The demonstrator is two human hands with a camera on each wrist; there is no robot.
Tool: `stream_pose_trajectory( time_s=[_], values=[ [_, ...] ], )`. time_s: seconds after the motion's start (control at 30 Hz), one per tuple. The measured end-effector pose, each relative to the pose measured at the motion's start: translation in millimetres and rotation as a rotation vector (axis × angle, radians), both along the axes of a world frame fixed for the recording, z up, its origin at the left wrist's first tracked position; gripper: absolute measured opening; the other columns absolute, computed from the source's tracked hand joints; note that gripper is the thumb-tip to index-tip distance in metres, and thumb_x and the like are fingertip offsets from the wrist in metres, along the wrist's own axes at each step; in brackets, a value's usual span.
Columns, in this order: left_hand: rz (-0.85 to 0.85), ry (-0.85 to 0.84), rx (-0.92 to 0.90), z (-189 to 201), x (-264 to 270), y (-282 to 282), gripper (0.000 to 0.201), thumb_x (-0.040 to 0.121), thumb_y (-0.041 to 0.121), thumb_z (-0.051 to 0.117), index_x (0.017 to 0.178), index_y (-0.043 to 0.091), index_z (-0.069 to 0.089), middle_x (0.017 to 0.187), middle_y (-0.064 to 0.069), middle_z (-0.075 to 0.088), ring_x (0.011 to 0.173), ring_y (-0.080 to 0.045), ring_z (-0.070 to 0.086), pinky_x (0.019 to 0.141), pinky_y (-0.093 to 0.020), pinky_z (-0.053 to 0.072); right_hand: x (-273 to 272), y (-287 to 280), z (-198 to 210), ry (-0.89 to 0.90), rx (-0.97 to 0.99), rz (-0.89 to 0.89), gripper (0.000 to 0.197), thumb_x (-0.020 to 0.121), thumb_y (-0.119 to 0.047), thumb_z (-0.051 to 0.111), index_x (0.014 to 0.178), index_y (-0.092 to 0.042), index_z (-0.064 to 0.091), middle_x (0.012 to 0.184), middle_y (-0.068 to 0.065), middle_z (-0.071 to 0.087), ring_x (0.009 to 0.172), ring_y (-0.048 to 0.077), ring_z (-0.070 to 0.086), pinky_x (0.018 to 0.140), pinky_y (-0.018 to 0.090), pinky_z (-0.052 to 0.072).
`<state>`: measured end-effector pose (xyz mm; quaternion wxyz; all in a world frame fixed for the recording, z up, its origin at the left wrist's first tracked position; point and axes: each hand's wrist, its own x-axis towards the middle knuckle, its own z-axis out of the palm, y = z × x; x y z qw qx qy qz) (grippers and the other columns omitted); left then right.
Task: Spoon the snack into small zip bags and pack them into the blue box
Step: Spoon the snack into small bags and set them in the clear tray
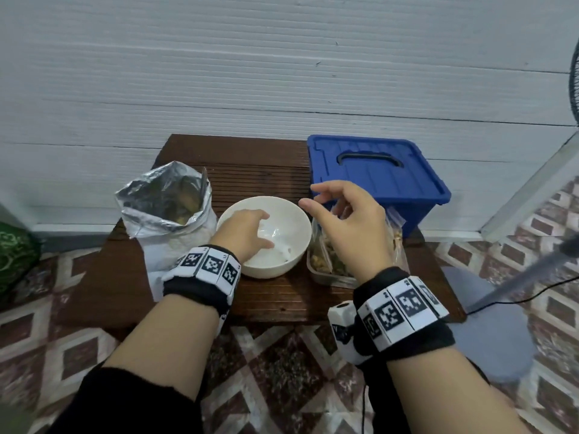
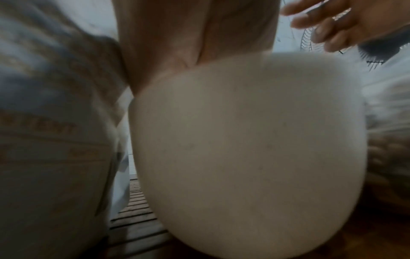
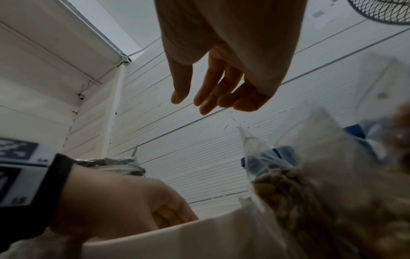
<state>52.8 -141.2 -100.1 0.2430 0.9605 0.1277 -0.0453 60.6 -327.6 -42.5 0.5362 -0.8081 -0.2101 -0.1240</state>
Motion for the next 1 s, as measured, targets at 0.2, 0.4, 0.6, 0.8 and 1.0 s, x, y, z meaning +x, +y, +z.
stream_pose_trajectory(
  time_s=[0.2, 0.4, 0.6, 0.8, 1.0],
  values=[
    [-0.108, 0.255, 0.191, -5.8, 17.8, -5.6, 0.081, 0.082, 0.042, 0.073, 0.148, 0.018, 0.032, 0.144, -0.006, 0.046, 0.131, -0.025, 0.044, 0.108, -0.04, 0.038, 6.1, 8.5, -4.4, 0.137, 0.161, 0.041, 0.017, 0.078, -0.027, 0.076, 0.094, -0.025, 0.069, 0.074, -0.013, 0.063, 0.064, 0.003, 0.048, 0.063, 0.012, 0.041],
    [-0.088, 0.233, 0.258, -10.0, 17.6, -7.2, 0.062, 0.079, 0.036, 0.077, 0.132, 0.019, 0.049, 0.124, -0.003, 0.057, 0.12, -0.023, 0.05, 0.101, -0.038, 0.04, 6.2, 12.8, -5.3, 0.174, 0.203, 0.042, 0.017, 0.079, -0.026, 0.076, 0.094, -0.022, 0.07, 0.073, -0.012, 0.062, 0.065, 0.003, 0.05, 0.063, 0.01, 0.042],
    [-0.047, 0.201, 0.2, -4.1, 16.4, -7.8, 0.034, 0.085, 0.031, 0.072, 0.113, 0.015, 0.063, 0.122, -0.005, 0.056, 0.112, -0.026, 0.055, 0.098, -0.039, 0.045, 3.5, 13.6, -4.3, 0.197, 0.226, 0.046, 0.016, 0.08, -0.024, 0.075, 0.095, -0.02, 0.07, 0.074, -0.009, 0.061, 0.066, 0.003, 0.05, 0.064, 0.009, 0.043],
    [-0.033, 0.29, 0.192, -8.7, 14.2, -11.1, 0.064, 0.079, 0.033, 0.078, 0.129, 0.01, 0.046, 0.129, -0.01, 0.047, 0.117, -0.028, 0.052, 0.097, -0.035, 0.044, 1.9, 13.1, -4.9, 0.202, 0.225, 0.044, 0.016, 0.08, -0.024, 0.074, 0.094, -0.02, 0.07, 0.074, -0.007, 0.062, 0.066, 0.002, 0.05, 0.064, 0.009, 0.043],
    [-0.008, 0.301, 0.262, -12.8, 16.1, -10.3, 0.071, 0.078, 0.043, 0.077, 0.131, 0.011, 0.043, 0.13, -0.009, 0.044, 0.12, -0.029, 0.049, 0.098, -0.04, 0.045, 1.7, 13.9, -5.9, 0.191, 0.214, 0.042, 0.017, 0.079, -0.025, 0.075, 0.095, -0.02, 0.069, 0.072, -0.008, 0.062, 0.066, 0.004, 0.049, 0.063, 0.011, 0.043]
  ],
)
